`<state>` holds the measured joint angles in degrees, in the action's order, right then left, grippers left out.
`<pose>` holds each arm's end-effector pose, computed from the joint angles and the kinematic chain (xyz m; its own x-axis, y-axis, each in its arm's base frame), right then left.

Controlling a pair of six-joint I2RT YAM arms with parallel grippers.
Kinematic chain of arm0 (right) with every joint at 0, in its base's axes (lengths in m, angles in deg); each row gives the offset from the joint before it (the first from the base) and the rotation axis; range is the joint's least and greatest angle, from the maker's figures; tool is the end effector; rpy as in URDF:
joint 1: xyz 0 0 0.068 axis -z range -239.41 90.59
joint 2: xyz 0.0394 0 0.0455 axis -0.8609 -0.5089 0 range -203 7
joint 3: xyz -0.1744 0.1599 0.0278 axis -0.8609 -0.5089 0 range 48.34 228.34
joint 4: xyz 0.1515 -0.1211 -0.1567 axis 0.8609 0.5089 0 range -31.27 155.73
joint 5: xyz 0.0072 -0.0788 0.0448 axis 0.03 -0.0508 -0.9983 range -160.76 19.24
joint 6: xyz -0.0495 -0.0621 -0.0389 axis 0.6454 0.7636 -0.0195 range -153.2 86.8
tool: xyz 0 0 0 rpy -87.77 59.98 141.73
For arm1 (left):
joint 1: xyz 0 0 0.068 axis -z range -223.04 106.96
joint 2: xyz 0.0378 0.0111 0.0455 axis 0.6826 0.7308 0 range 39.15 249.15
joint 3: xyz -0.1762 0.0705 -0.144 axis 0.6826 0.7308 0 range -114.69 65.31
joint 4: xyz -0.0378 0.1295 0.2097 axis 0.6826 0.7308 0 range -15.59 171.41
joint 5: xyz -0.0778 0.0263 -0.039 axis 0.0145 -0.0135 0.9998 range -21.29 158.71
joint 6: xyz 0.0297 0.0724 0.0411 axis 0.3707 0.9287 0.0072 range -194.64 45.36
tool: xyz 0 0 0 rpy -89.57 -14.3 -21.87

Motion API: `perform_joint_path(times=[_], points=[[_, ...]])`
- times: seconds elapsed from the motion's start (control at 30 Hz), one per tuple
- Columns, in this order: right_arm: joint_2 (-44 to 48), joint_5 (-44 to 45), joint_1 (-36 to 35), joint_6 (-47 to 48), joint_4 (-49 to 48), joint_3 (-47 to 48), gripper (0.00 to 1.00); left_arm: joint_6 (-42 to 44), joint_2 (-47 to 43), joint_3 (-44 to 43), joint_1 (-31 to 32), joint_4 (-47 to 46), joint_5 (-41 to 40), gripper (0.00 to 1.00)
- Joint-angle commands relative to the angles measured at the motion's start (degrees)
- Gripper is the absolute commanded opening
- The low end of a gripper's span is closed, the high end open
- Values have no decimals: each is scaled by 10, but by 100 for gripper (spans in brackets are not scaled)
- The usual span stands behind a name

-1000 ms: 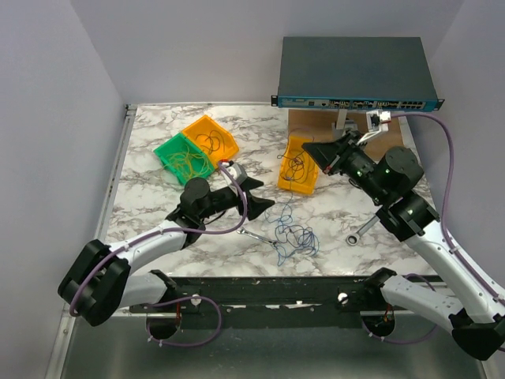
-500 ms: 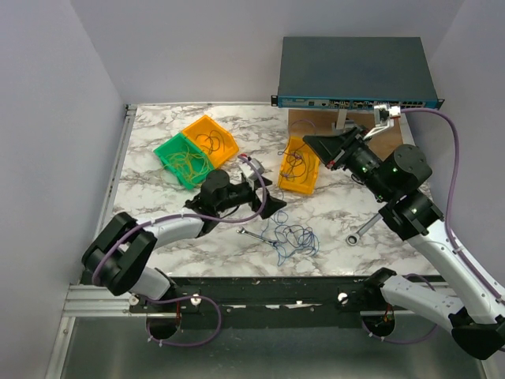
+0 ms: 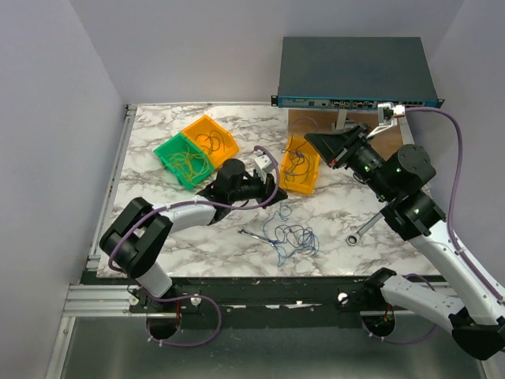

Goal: Untangle the cables

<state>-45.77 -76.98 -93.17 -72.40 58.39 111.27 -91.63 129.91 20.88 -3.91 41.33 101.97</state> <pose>0.2026 0.1458 0.4229 -0.2878 0.5634 -0.7744 -0.5925 0.5306 0.6062 0.2542 -0.2622 0.1831 -0.4453 0.0475 -0.8941 0.8488 0.3403 -0.4046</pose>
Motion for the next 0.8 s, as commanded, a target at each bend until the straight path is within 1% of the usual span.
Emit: perform_joint_path(times=[0.0, 0.13, 0.23, 0.3, 0.37, 0.5, 0.57, 0.7, 0.77], points=[[11, 29, -1, -1, -2, 9, 1, -16, 9, -20, 5, 15, 49, 0], [29, 78, -1, 6, 3, -11, 1, -10, -2, -19, 5, 27, 49, 0], [50, 147, -1, 13, 55, -25, 1, -3, -12, -21, -1, 63, 9, 0], [68, 213, -1, 19, 95, -37, 1, -8, -19, -20, -15, 85, -20, 0], [91, 292, -1, 23, 149, -51, 1, -38, -27, -8, -44, 85, -43, 0], [147, 517, -1, -11, 265, -88, 1, -133, -39, 54, -139, 9, -20, 0], [188, 589, -1, -22, 295, -103, 1, -154, -41, 67, -169, 2, -20, 0], [263, 639, -1, 2, 300, -127, 1, -141, -45, 61, -177, 44, -51, 0], [285, 656, -1, 17, 303, -132, 1, -135, -50, 60, -178, 63, -73, 0]])
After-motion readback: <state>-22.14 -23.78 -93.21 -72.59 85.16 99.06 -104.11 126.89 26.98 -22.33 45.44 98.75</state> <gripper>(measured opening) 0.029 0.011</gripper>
